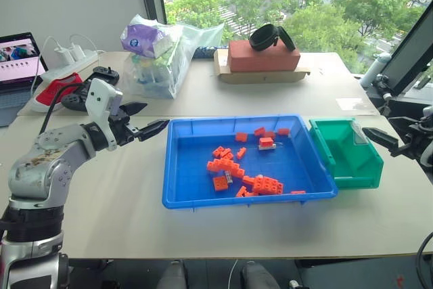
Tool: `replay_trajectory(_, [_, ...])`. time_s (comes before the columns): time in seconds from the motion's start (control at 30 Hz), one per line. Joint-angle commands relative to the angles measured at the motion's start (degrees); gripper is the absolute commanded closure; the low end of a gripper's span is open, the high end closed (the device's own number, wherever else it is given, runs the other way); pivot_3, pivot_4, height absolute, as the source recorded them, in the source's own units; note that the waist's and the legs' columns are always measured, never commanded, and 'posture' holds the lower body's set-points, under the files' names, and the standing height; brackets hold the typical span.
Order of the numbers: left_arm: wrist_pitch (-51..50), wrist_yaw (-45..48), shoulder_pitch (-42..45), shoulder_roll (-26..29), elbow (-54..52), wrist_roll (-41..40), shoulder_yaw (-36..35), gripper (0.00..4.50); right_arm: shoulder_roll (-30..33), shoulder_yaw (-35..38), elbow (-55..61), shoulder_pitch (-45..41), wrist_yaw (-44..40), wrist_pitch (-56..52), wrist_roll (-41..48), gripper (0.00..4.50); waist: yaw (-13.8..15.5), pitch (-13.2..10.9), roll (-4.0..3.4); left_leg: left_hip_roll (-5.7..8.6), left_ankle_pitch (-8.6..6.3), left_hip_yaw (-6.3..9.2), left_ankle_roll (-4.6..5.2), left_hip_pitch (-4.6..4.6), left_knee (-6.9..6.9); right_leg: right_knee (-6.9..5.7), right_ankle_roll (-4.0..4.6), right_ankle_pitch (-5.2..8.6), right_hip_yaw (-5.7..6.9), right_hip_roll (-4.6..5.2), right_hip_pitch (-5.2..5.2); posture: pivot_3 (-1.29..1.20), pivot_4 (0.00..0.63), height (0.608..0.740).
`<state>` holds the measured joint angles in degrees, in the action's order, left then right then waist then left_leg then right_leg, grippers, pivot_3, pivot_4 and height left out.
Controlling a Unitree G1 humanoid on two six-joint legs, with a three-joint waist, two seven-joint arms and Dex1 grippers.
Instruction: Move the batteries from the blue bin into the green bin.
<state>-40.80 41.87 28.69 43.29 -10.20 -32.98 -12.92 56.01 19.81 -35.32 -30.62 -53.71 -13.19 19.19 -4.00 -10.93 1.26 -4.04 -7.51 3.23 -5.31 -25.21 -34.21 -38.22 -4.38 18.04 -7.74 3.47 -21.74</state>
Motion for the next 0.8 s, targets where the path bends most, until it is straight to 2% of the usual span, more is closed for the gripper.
replay_trajectory(0.03, [0.47, 1.59, 0.2, 1.19, -1.09, -0.76, -0.8, 0.0, 0.8, 1.86, 2.76, -0.36, -0.39, -0.53, 1.27, 0.02, -0.01, 0.0, 0.0, 0.0, 0.0, 0.0, 0.0, 0.0, 0.0, 0.0, 0.0, 0.0, 0.0, 0.0, 0.0, 0.0, 0.15, 0.74])
replay_trajectory(0.27, [0.04, 4.12, 0.05, 2.04, -2.04, -2.66, -2.17, 0.0, 1.53, -0.76, 5.86, -4.74, -3.59, -3.23, 1.61, 0.02, -0.1, 0.0, 0.0, 0.0, 0.0, 0.0, 0.0, 0.0, -0.02, -0.01, 0.0, 0.0, 0.0, 0.0, 0.0, 0.0, 0.15, 0.74])
replay_trajectory(0.37, [-0.58, 8.87, -0.25, 4.99, -4.13, -4.45, -1.73, 0.0, 3.38, -4.6, 13.47, -9.33, -5.46, -10.27, 1.76, 0.02, -0.41, -0.02, -0.03, 0.0, 0.0, 0.0, 0.0, 0.0, -0.02, -0.04, 0.0, 0.0, -0.01, 0.0, -0.03, 0.0, 0.15, 0.74])
replay_trajectory(0.47, [-5.22, 11.38, 1.26, 7.64, -5.27, -8.15, -1.35, 0.0, 5.79, -9.49, 24.93, -10.14, -11.12, -15.07, 2.68, 0.02, -0.08, -0.03, -0.05, 0.0, 0.0, 0.01, 0.0, -0.01, 0.01, -0.13, 0.0, 0.01, -0.01, 0.0, -0.1, 0.0, 0.15, 0.74])
replay_trajectory(0.6, [-6.5, 13.03, 2.56, 10.57, -5.4, -7.68, 0.86, 0.0, 6.86, -13.84, 36.69, -11.13, -14.48, -20.56, 4.94, 0.02, 0.07, -0.03, -0.05, -0.01, -0.01, 0.06, 0.0, -0.04, 0.04, -0.06, -0.02, 0.02, 0.05, -0.01, -0.1, 0.0, 0.15, 0.74])
replay_trajectory(0.8, [-5.36, 13.72, 3.04, 12.07, -6.96, -6.41, 2.38, 0.0, 7.62, -18.4, 39.23, -14.85, -16.04, -21.37, 2.65, 0.02, 0.37, -0.03, -0.04, 0.0, 0.0, 0.06, 0.0, -0.26, -0.04, -0.07, -0.01, 0.02, 0.07, 0.01, -0.27, 0.0, 0.15, 0.74])
